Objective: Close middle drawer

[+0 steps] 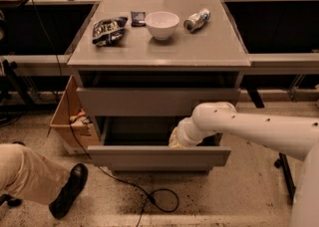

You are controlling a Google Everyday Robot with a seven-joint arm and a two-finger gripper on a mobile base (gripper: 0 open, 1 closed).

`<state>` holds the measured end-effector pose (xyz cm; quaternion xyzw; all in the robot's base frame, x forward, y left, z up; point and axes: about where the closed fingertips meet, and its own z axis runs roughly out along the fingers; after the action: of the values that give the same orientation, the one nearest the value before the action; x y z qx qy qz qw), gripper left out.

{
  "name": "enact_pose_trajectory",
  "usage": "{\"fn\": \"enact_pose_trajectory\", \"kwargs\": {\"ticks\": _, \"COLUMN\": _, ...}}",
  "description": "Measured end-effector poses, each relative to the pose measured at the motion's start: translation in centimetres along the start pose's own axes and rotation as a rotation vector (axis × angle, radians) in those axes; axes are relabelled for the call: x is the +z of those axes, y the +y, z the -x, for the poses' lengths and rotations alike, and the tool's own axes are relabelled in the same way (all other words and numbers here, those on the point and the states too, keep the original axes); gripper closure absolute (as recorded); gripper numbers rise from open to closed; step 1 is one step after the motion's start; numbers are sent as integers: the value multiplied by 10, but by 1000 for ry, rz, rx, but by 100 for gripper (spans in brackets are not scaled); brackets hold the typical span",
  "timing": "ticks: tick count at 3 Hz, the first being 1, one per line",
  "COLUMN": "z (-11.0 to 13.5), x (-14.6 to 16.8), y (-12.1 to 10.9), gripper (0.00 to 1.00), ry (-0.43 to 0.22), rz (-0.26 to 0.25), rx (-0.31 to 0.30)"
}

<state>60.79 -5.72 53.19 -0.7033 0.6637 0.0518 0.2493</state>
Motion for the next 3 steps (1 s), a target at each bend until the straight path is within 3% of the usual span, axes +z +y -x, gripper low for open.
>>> {"fn": "enact_pose_trajectory", "kwargs": {"ticks": 1, "z": 0, "x": -14, "y": 45, "gripper": 100, "ry": -76, "rz": 18, "rx": 52}}
{"fn": "enact_pose_trajectory", "kwargs": {"ticks": 2, "z": -8, "x": -22, "y": 94, "gripper": 100, "ry": -196, "rz": 35, "rx": 88}}
{"fn": "enact_pose_trajectory", "kwargs": {"ticks": 3, "z": -37, "x": -39, "y": 105, "gripper": 100, "ry": -200, "rz": -1, "rx": 124}}
